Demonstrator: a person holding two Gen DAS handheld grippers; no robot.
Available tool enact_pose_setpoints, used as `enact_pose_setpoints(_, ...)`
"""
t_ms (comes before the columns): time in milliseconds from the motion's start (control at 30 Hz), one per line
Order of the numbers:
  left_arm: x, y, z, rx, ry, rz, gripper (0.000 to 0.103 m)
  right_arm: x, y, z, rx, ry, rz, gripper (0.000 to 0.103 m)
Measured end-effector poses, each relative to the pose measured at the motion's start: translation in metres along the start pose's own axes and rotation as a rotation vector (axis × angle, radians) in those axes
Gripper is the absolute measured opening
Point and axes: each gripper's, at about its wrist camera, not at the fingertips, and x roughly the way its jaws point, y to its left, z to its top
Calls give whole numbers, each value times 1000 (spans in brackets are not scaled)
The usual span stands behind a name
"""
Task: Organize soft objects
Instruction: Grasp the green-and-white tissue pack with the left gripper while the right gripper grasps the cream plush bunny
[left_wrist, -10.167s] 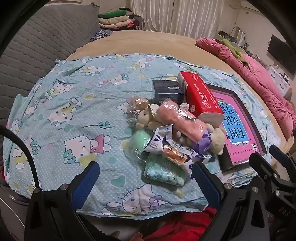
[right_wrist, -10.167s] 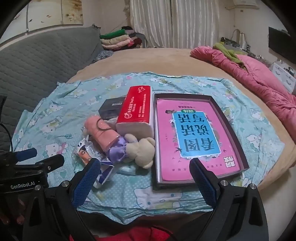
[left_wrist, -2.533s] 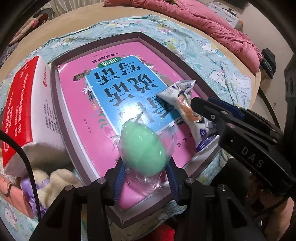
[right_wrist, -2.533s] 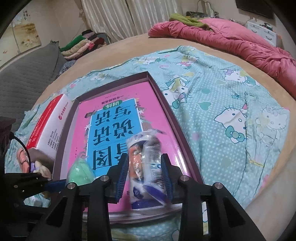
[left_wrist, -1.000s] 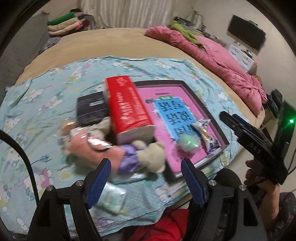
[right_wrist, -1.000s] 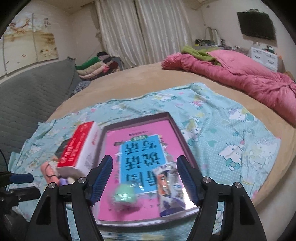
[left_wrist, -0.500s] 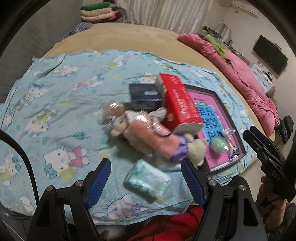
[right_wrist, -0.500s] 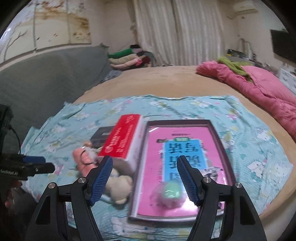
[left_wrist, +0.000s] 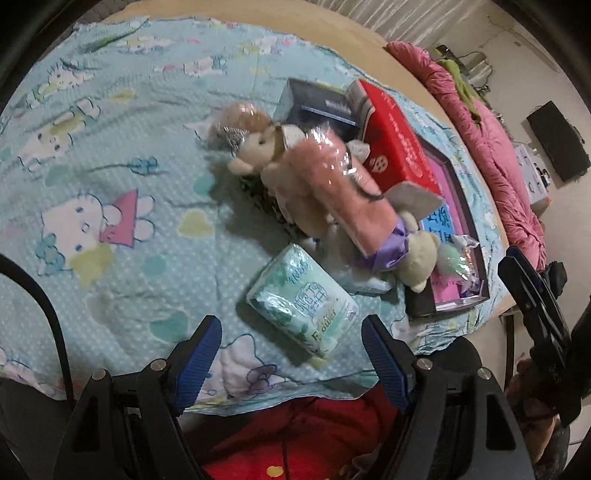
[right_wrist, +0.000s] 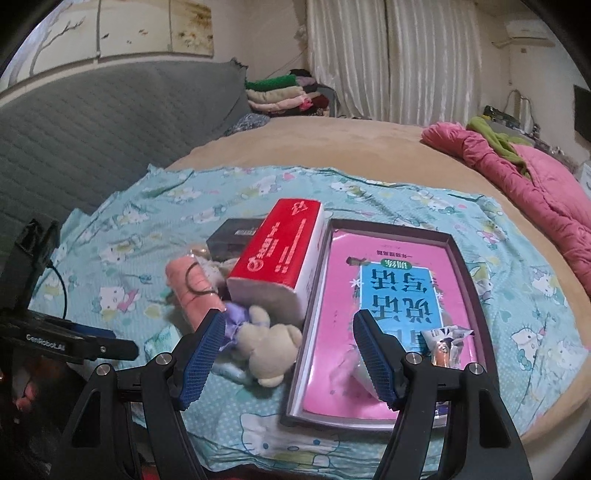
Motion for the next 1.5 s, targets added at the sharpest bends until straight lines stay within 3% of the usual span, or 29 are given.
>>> enact_pose_setpoints(167,18,-15,2,-6,28,-2,78,16,8,-7,-64,58,17,74)
enact_pose_setpoints(567,52,-19,27,-86,31,89,77,61,23,-15,-237,184,10,74)
enact_pose_setpoints(933,67,-14,26,-66,44,126,65,104,48,-25,-468,235,-30,74)
enact_pose_setpoints(1000,68,-15,27,-64,46,130,63,109,50,-27,-491,240,-29,70)
enact_pose_setpoints(1200,64,-8,22,-51,27,133,56,108,44,-26,-423,228,10,53)
enact_pose_setpoints(1333,54,-9,21,-37,-3,140,53,94,26,-23,-292,197,68,51)
enact_pose_setpoints(1500,40,-4,17,-29,-51,146,52,72,5,-17,-177,138,71,51)
